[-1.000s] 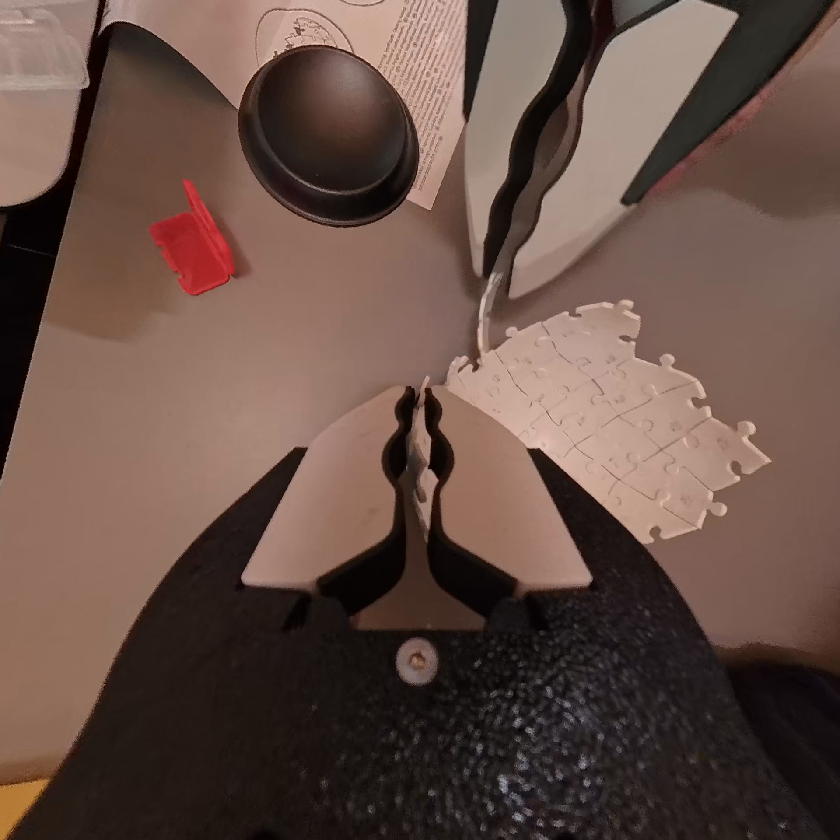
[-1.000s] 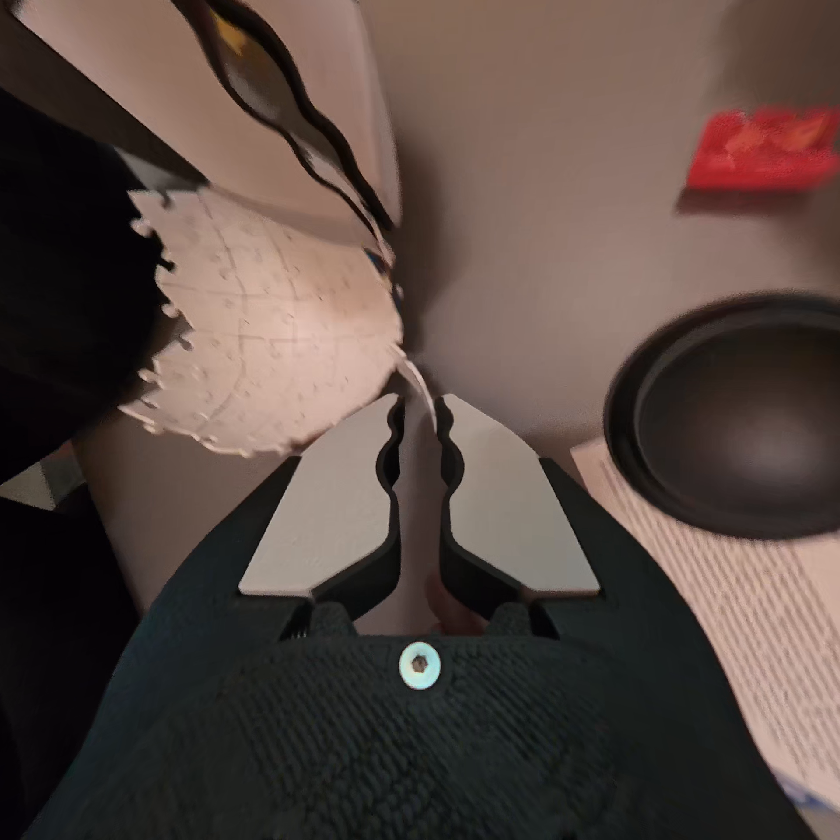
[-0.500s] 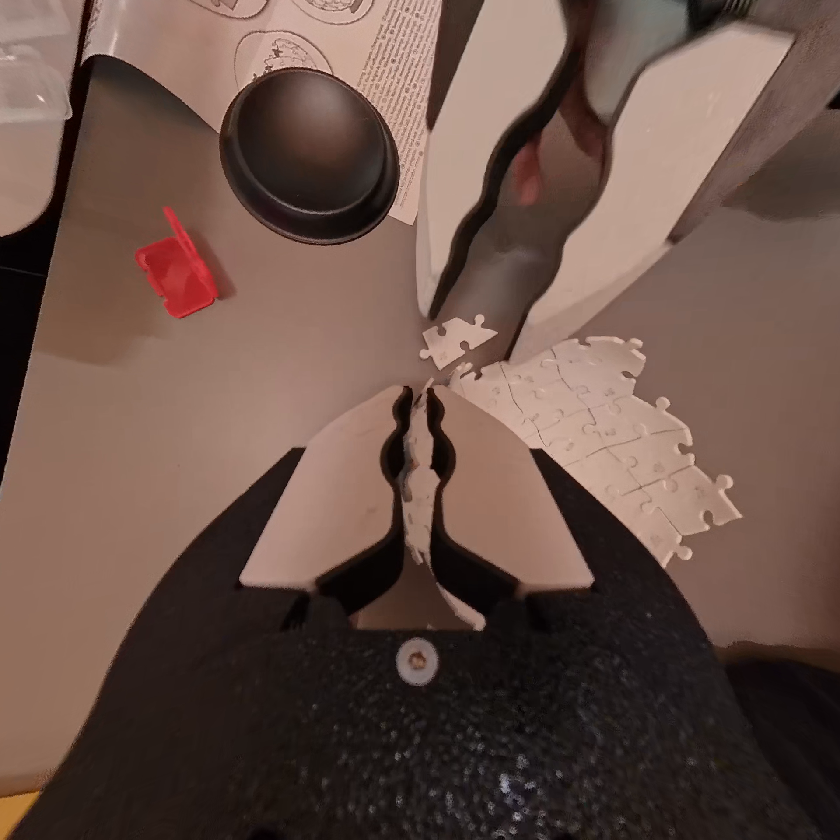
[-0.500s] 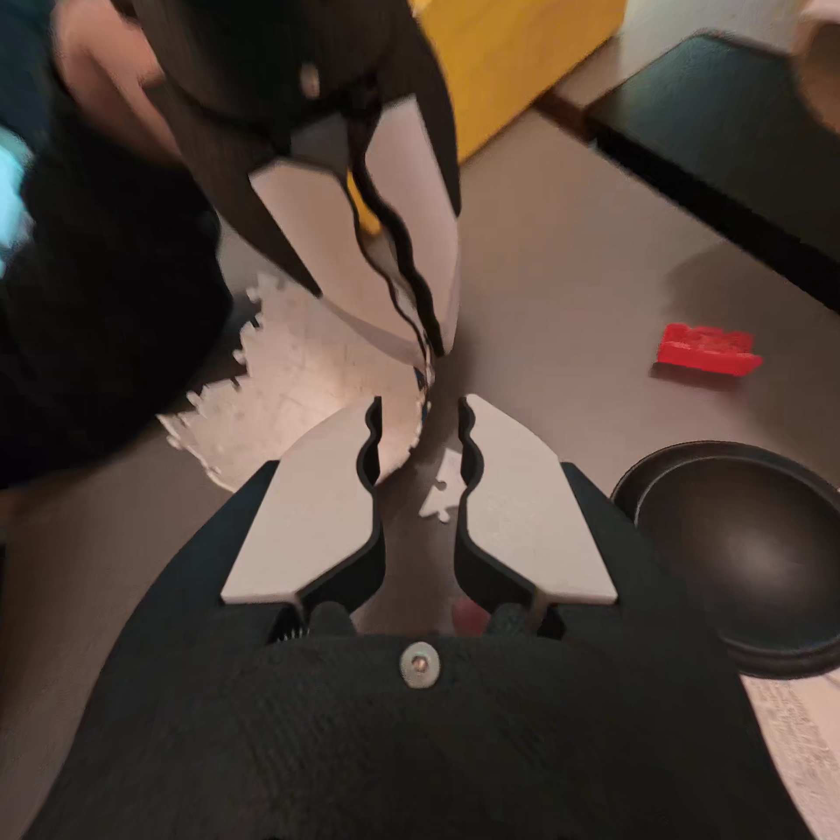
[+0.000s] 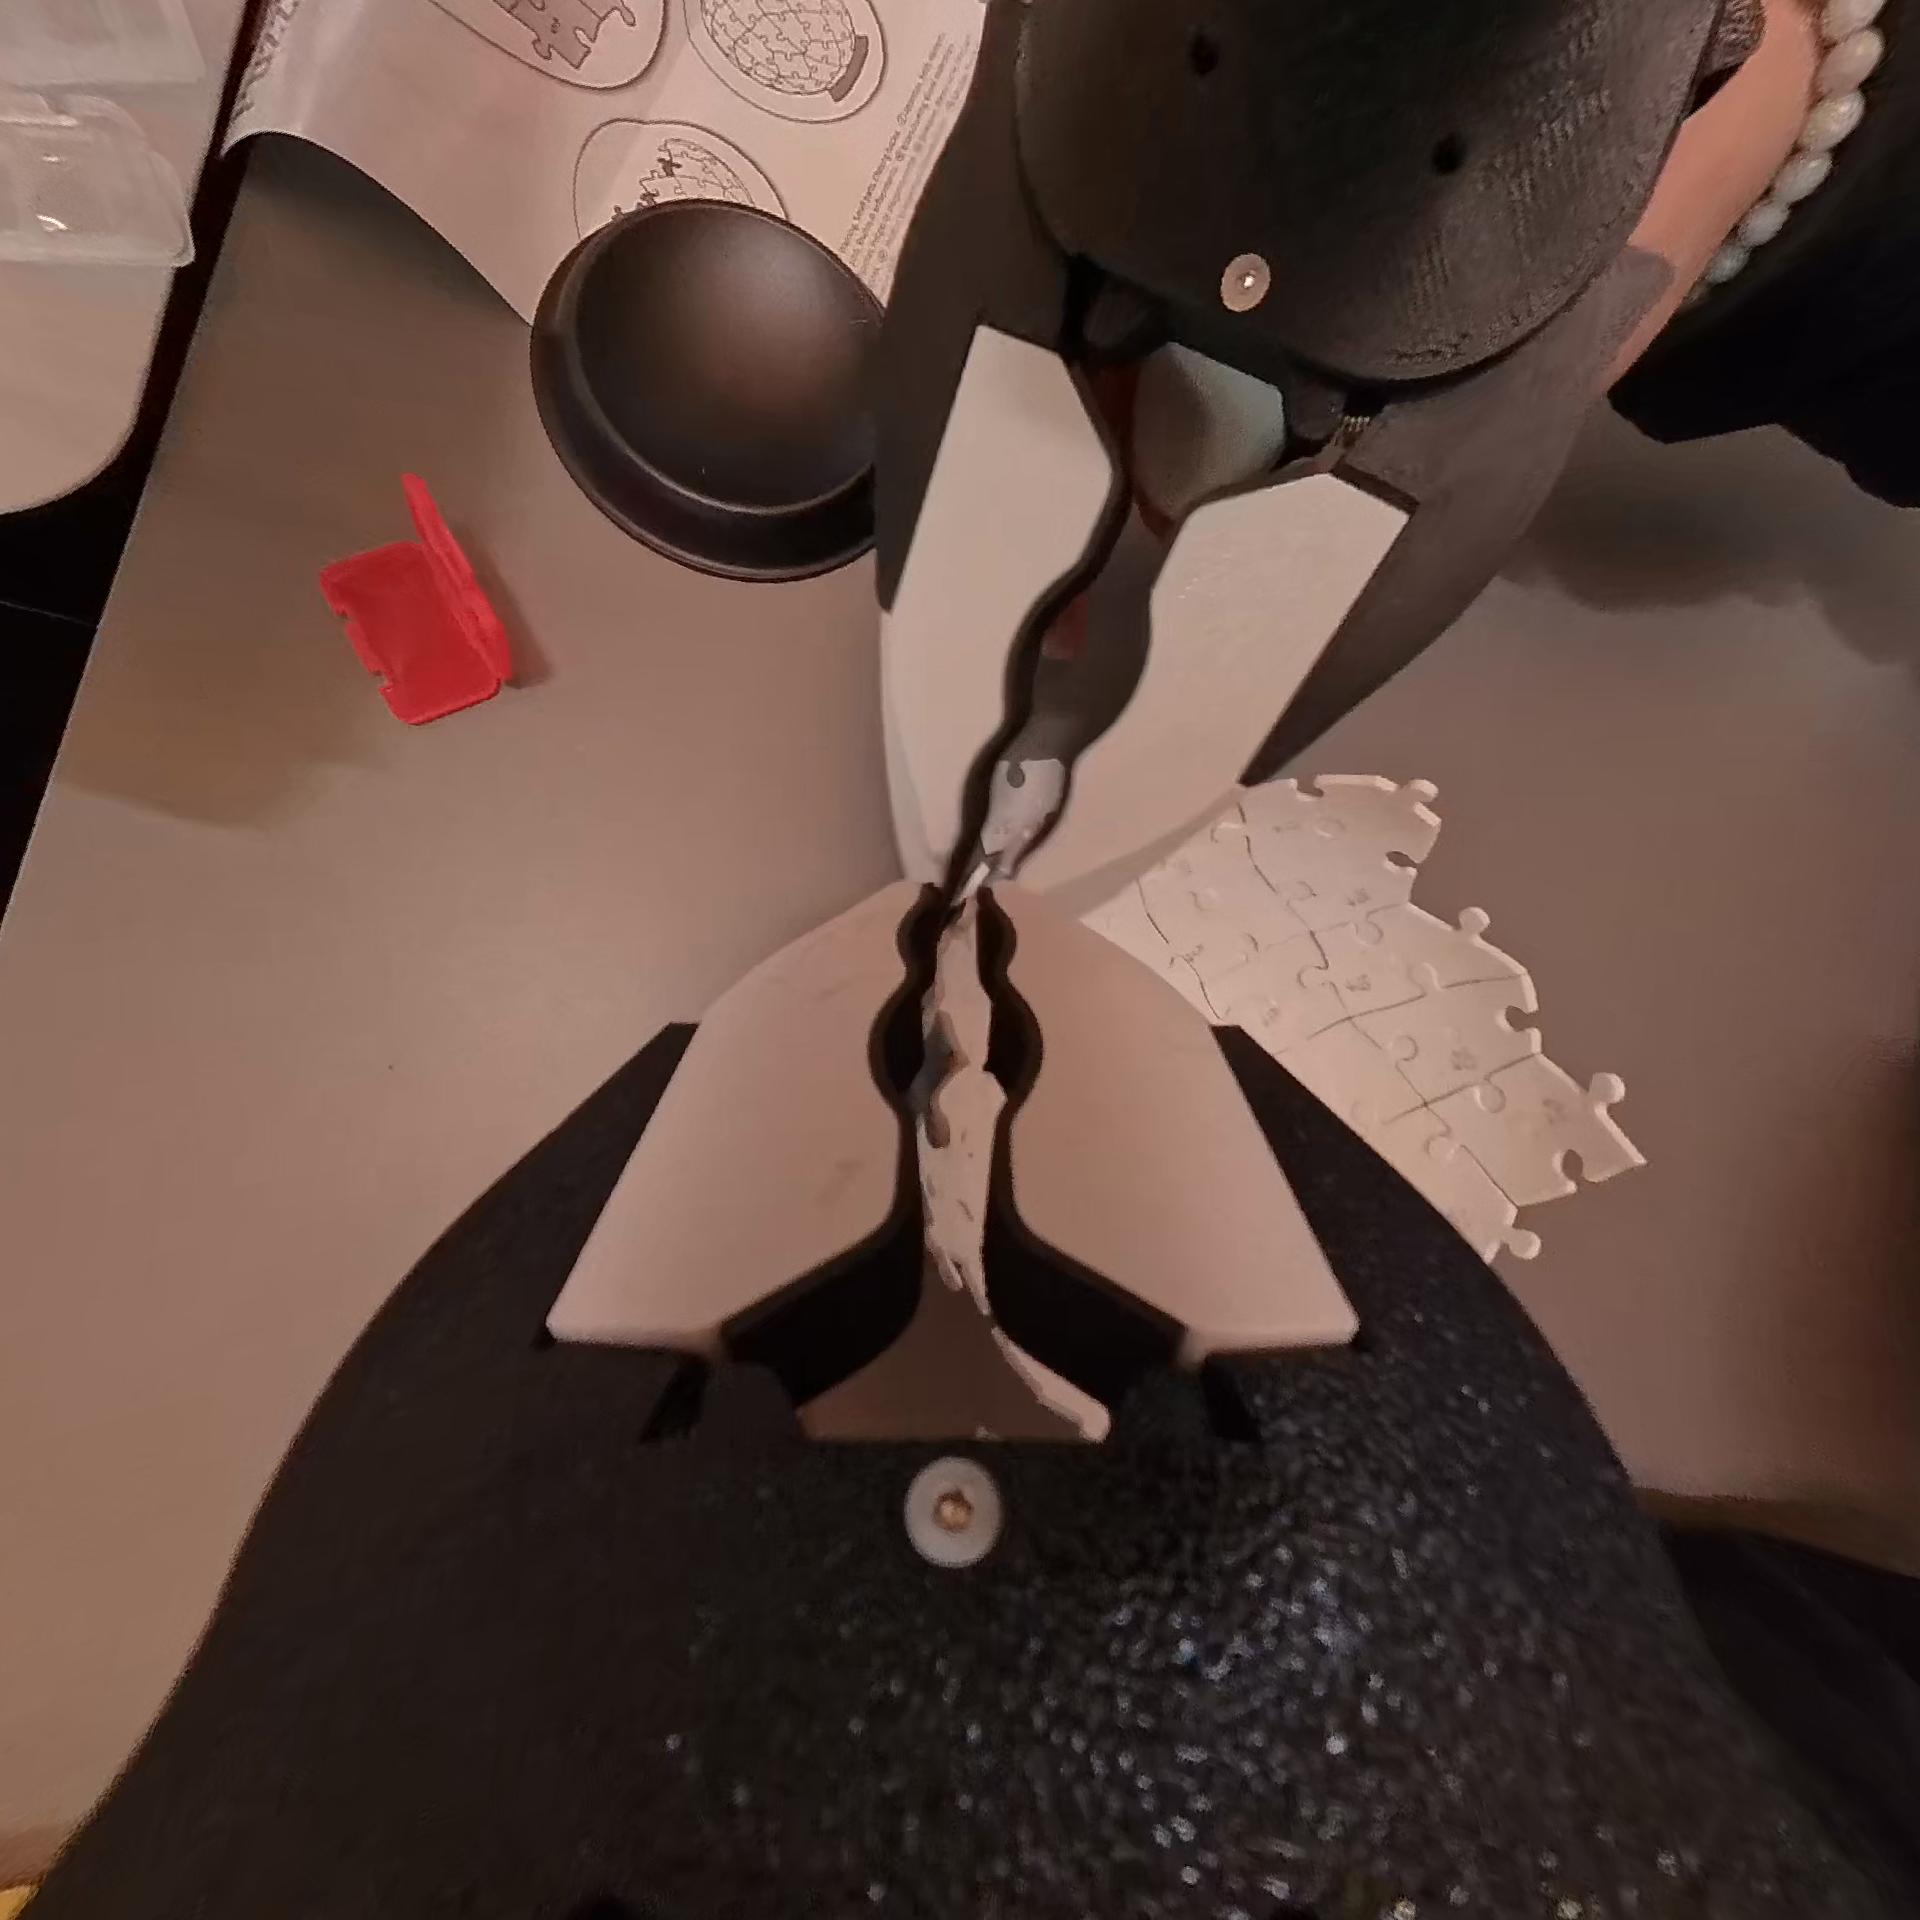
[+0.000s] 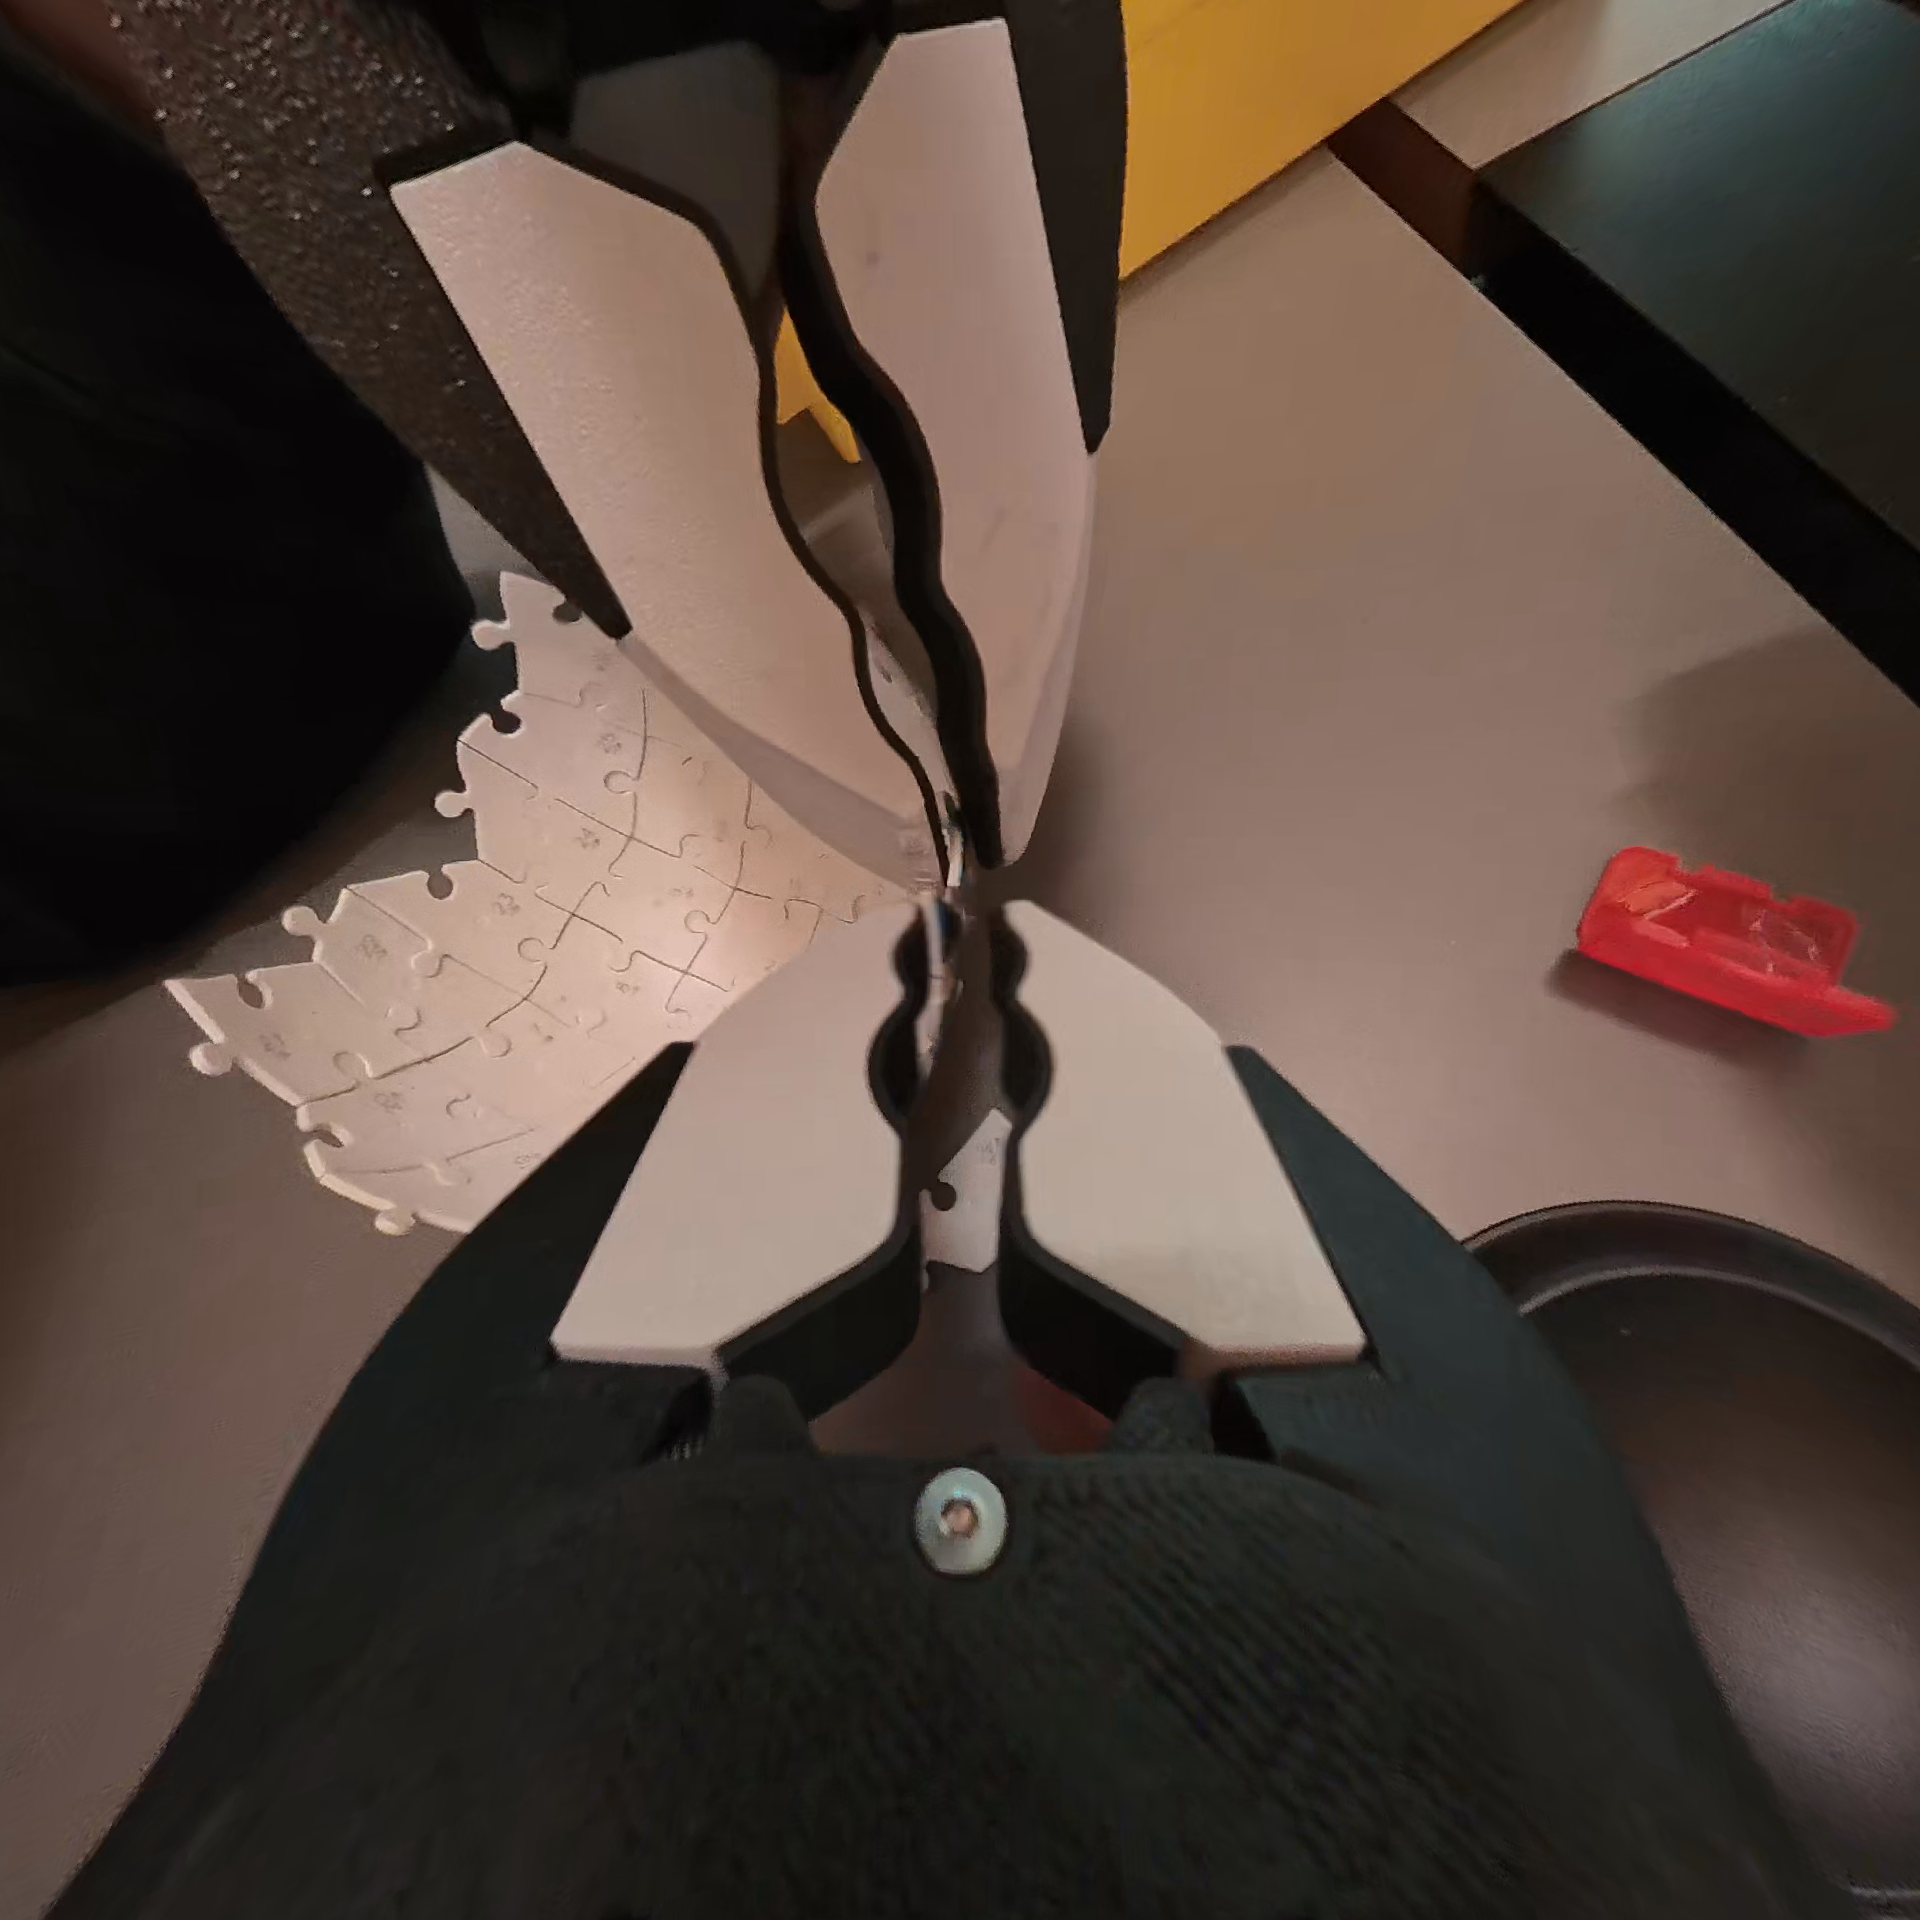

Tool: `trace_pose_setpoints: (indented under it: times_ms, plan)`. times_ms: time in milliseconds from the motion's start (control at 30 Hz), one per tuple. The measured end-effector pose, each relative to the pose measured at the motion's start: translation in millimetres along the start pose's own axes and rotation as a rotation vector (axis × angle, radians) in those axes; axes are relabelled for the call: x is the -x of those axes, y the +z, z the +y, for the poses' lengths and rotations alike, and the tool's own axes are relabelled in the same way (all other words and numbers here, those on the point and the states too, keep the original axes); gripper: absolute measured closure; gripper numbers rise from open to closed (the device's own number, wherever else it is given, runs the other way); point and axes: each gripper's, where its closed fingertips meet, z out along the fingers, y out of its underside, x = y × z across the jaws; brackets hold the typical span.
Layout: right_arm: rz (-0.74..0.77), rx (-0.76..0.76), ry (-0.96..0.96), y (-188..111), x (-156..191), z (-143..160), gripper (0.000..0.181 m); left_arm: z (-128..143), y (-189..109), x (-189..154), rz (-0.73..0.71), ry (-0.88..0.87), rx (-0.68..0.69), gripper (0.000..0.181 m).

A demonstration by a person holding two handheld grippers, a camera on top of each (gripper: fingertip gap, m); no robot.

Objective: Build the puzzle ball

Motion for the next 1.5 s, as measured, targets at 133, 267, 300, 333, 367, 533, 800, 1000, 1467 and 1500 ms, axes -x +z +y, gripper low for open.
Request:
trace_pose_setpoints:
  times_ms: [133,267,300,333,367,533,800,1000,1467,1500]
  plan:
    - [0.034,-0.024,-0.044,-0.2,-2.5,-2.9,0.178,-1.9,-2.5,0.8,0.002,-0.008,-0.02,0.174]
    - [0.034,-0.022,-0.015,0.5,-3.2,-0.8,0.178,-8.1,-15.0,4.2,-0.02,-0.016,-0.081,0.167]
    - [0.037,-0.019,-0.009,0.2,-3.5,-0.6,0.178,-8.9,-19.8,5.6,-0.03,-0.016,-0.098,0.167]
    - [0.041,-0.018,-0.006,0.0,-3.9,-0.8,0.179,-9.0,-24.1,7.1,-0.041,-0.018,-0.111,0.167]
    - [0.042,-0.016,-0.004,0.0,-3.8,-0.7,0.179,-8.4,-27.4,7.6,-0.045,-0.021,-0.117,0.168]
    - [0.047,-0.013,0.037,1.4,-4.9,0.1,0.178,2.8,-25.6,0.2,-0.018,0.014,-0.054,0.167]
    - [0.056,-0.023,0.038,4.1,-4.2,-1.0,0.177,10.2,-21.7,9.7,-0.091,0.004,0.016,0.171]
    - [0.058,-0.01,0.039,4.2,-4.4,-0.9,0.178,12.0,-19.3,14.7,-0.124,0.004,0.04,0.166]
    - [0.105,0.001,-0.015,4.1,-4.2,-0.8,0.178,13.2,-13.2,11.3,-0.121,0.038,0.073,0.177]
    - [0.108,-0.002,-0.013,3.7,-3.9,-0.7,0.178,12.7,-12.9,11.2,-0.12,0.036,0.071,0.177]
